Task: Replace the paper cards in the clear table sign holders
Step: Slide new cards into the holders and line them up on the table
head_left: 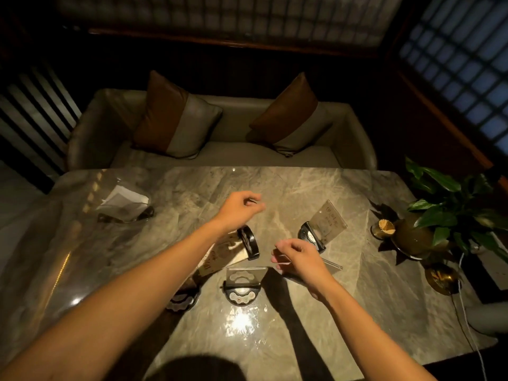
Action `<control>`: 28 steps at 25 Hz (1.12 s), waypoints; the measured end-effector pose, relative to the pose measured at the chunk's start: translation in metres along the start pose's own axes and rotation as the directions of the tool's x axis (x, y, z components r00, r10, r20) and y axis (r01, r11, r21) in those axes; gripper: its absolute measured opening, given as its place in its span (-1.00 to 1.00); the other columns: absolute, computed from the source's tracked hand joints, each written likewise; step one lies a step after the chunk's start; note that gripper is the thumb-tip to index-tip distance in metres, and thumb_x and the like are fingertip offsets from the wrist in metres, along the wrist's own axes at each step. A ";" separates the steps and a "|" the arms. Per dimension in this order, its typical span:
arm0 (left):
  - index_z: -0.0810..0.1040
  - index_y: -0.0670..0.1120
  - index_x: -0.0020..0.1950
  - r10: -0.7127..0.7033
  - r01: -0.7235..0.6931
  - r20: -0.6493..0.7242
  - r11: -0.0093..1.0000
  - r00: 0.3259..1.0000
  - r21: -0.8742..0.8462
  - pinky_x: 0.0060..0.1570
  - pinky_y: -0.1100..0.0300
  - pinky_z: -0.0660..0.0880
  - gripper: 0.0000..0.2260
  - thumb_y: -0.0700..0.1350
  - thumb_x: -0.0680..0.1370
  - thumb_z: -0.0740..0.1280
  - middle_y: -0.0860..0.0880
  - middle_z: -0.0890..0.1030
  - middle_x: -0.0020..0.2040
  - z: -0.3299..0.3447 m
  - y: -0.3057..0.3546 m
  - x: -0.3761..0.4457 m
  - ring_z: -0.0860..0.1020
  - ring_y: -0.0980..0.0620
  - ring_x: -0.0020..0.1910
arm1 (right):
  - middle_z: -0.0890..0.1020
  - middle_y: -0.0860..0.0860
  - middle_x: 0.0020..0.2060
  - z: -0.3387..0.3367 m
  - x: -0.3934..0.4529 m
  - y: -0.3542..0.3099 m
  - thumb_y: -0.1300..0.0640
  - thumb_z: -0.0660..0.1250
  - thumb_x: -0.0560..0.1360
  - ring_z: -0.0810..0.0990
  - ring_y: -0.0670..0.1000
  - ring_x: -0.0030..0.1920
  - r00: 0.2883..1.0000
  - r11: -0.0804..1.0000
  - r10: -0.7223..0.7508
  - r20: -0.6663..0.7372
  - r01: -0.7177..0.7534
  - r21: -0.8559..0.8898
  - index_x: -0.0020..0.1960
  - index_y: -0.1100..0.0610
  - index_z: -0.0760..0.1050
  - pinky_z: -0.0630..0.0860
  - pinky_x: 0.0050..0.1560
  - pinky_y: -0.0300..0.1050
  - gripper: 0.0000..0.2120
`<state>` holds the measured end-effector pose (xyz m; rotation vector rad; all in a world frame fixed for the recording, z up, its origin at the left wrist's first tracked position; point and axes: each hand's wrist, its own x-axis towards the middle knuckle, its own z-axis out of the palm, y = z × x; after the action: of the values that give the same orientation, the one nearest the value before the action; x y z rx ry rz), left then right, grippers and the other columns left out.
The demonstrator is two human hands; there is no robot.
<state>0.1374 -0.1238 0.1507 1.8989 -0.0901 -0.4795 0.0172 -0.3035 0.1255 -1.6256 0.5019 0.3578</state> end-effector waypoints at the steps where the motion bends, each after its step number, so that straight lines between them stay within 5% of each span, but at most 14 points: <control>1: 0.59 -0.11 0.26 -0.055 0.056 -0.070 0.998 0.996 0.016 0.10 0.16 0.50 -0.65 -0.03 0.51 0.46 -0.12 0.63 0.02 -0.012 -0.010 0.006 0.59 0.00 0.01 | 0.74 0.15 -0.05 0.010 0.005 -0.016 0.12 0.36 0.60 0.73 0.09 -0.02 0.999 0.998 -0.047 0.021 0.047 -0.030 0.06 0.17 0.66 0.64 0.07 0.01 -0.85; 4: 0.45 -0.08 0.43 -0.196 0.211 -0.144 0.973 0.970 0.094 0.25 0.03 0.49 -0.43 0.02 0.47 0.50 -0.12 0.52 0.34 -0.033 -0.044 0.018 0.54 -0.10 0.27 | 0.68 0.02 0.05 0.038 0.032 -0.051 0.12 0.40 0.57 0.68 0.02 0.09 0.979 0.972 -0.171 0.106 0.186 -0.144 0.23 0.04 0.59 0.61 0.13 -0.08 -0.76; 7: 0.37 -0.08 0.50 -0.283 0.302 -0.173 0.949 0.943 0.094 0.29 0.08 0.43 -0.34 -0.03 0.45 0.52 -0.12 0.44 0.45 -0.039 -0.073 0.026 0.46 -0.11 0.37 | 0.57 -0.05 0.23 0.058 0.077 -0.061 0.12 0.42 0.55 0.55 -0.03 0.24 0.962 0.899 -0.208 0.177 0.259 -0.353 0.44 0.05 0.45 0.49 0.24 -0.10 -0.53; 12: 0.37 -0.10 0.46 -0.536 0.539 -0.184 0.842 0.824 -0.037 -0.04 0.07 0.64 -0.33 -0.17 0.40 0.55 -0.13 0.54 0.31 -0.028 -0.128 0.034 0.61 -0.07 0.12 | 0.47 0.15 0.44 0.075 0.139 -0.039 0.19 0.40 0.56 0.49 0.13 0.41 0.978 0.767 -0.078 0.192 0.182 -0.615 0.53 0.15 0.31 0.43 0.31 -0.09 -0.42; 16: 0.25 -0.02 0.52 -0.641 0.655 -0.175 0.755 0.747 0.030 -0.18 0.09 0.65 -0.15 -0.06 0.28 0.51 -0.14 0.59 0.21 -0.018 -0.162 0.043 0.66 -0.11 0.00 | 0.56 0.17 0.32 0.077 0.170 -0.013 0.09 0.44 0.51 0.59 0.18 0.24 0.987 0.657 0.084 0.134 0.047 -0.753 0.52 0.12 0.28 0.55 0.19 0.05 -0.36; 20: 0.40 -0.04 0.45 -0.660 0.683 -0.180 0.714 0.730 0.152 0.19 0.06 0.55 -0.27 -0.02 0.31 0.52 -0.14 0.51 0.30 -0.004 -0.179 0.044 0.54 -0.12 0.22 | 0.61 0.11 0.21 0.083 0.179 0.004 0.24 0.45 0.42 0.62 0.16 0.13 0.978 0.606 0.152 0.141 0.020 -0.795 0.44 0.07 0.38 0.47 -0.24 -0.16 -0.38; 25: 0.42 0.02 0.38 -0.661 0.703 -0.256 0.602 0.705 0.379 0.08 0.12 0.31 -0.43 0.17 0.41 0.38 -0.06 0.48 0.33 -0.002 -0.186 0.043 0.47 -0.10 0.30 | 0.64 0.12 0.10 0.085 0.182 0.015 0.33 0.30 0.45 0.61 0.18 0.07 0.979 0.572 0.132 0.157 0.055 -0.819 0.37 0.07 0.44 0.44 -0.12 -0.10 -0.50; 28: 0.41 -0.04 0.33 -0.650 0.729 -0.331 0.588 0.684 0.351 0.17 0.03 0.38 -0.53 0.10 0.48 0.37 -0.12 0.45 0.33 -0.004 -0.188 0.046 0.47 -0.17 0.28 | 0.57 0.01 -0.01 0.080 0.186 0.009 0.34 0.31 0.40 0.54 0.08 -0.04 0.984 0.630 0.108 0.142 0.043 -0.776 0.35 0.02 0.46 0.44 -0.12 -0.13 -0.45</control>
<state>0.1495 -0.0627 -0.0329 2.4110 0.7648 -0.8813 0.1761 -0.2455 0.0135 -2.4055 0.2321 0.8288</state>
